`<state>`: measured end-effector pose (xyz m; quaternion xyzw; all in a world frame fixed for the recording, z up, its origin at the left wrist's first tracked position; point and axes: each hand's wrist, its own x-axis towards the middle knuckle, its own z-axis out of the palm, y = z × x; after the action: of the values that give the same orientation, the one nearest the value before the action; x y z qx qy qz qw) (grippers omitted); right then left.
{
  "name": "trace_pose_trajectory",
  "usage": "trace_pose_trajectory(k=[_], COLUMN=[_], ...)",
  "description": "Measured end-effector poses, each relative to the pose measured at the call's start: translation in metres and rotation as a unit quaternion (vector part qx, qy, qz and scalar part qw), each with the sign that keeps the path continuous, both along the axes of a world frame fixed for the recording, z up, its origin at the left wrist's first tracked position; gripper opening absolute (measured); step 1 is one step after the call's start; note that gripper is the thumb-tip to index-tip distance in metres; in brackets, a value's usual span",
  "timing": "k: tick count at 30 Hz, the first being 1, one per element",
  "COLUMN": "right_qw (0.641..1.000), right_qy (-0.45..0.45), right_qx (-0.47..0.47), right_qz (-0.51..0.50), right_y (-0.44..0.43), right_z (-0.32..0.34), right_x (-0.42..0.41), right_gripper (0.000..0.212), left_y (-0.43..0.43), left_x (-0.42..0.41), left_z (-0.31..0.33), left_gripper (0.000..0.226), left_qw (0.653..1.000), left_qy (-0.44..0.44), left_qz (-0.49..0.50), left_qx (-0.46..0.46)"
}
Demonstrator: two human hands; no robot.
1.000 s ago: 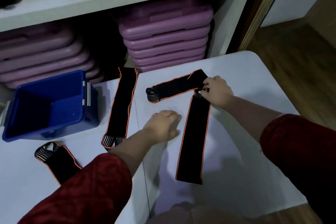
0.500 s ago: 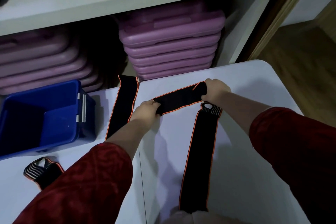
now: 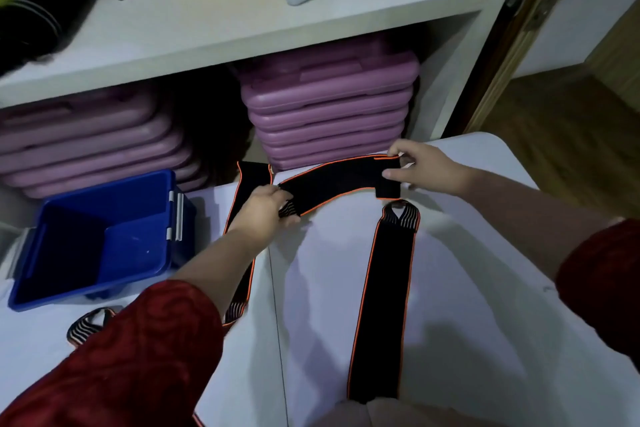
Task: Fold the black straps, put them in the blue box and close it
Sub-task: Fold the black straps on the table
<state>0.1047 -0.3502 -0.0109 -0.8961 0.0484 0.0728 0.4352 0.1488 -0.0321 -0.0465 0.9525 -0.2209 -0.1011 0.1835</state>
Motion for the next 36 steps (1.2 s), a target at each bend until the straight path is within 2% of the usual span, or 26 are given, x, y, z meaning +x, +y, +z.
trace_pose_trajectory(k=[4,7,10,15,18,22,25,28,32,36], right_qw=[0.998,0.994,0.984,0.956,0.946,0.934,0.936,0.947,0.975,0.989], right_qy=[-0.023,-0.033,-0.040,-0.021,-0.022,-0.032,-0.037,-0.026,0.005,0.062], right_qx=[0.049,0.103,0.166,0.252,0.258,0.267,0.259,0.228,0.123,0.052], right_qz=[0.031,-0.011,-0.057,-0.151,-0.197,-0.234,-0.237,-0.224,-0.187,-0.124], right_y=[0.026,0.044,0.058,0.086,0.099,0.114,0.122,0.128,0.128,0.125], right_z=[0.040,0.055,0.049,0.014,-0.014,-0.034,-0.036,-0.040,-0.052,-0.066], right_x=[-0.048,-0.089,-0.134,-0.198,-0.223,-0.243,-0.254,-0.263,-0.275,-0.287], right_gripper=[0.008,0.008,0.005,0.020,0.016,0.016,0.016,0.014,0.021,0.029], left_y=[0.000,-0.013,-0.032,-0.054,-0.054,-0.040,-0.026,-0.015,-0.002,0.007], left_x=[-0.006,-0.018,-0.037,-0.082,-0.118,-0.165,-0.187,-0.198,-0.207,-0.226], left_z=[0.028,0.050,0.065,0.062,0.053,0.036,0.016,0.002,-0.010,-0.026], left_gripper=[0.037,0.037,0.039,0.036,0.031,0.036,0.026,0.016,0.023,0.034], left_qw=[0.995,0.988,0.979,0.975,0.975,0.976,0.973,0.982,0.981,0.974], left_qy=[-0.089,-0.128,-0.143,-0.090,-0.046,0.059,0.091,0.071,0.032,0.080], left_qz=[-0.030,-0.047,-0.106,-0.171,-0.188,-0.195,-0.204,-0.167,-0.187,-0.212], left_qx=[-0.033,-0.067,-0.096,-0.106,-0.113,-0.081,-0.054,-0.059,-0.030,0.010])
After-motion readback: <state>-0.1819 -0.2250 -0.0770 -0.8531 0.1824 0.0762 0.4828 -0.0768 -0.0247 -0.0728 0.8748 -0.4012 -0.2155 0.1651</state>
